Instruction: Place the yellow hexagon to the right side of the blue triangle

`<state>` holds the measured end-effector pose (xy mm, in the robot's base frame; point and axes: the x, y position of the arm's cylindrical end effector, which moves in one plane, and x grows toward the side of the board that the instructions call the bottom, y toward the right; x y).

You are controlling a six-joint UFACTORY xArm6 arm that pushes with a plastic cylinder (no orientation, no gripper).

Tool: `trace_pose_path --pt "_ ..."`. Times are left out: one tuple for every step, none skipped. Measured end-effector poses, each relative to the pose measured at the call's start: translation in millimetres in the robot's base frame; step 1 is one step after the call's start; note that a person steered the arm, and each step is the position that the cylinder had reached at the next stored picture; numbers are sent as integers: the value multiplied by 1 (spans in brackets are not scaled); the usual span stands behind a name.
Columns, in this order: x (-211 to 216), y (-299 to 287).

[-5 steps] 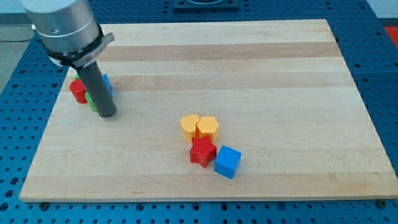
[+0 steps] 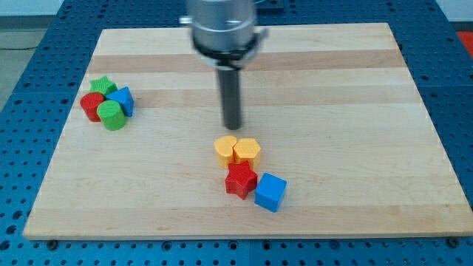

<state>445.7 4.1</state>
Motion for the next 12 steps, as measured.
trace_pose_path --pt "26 64" --pt "77 76" --pt "83 48" --pt "80 25" --pt "71 12" --pt "59 -5" --pt "49 -25" --pt "15 -33" --pt "13 -33" --pt "26 -24" --pt "38 -23" --pt "38 -39"
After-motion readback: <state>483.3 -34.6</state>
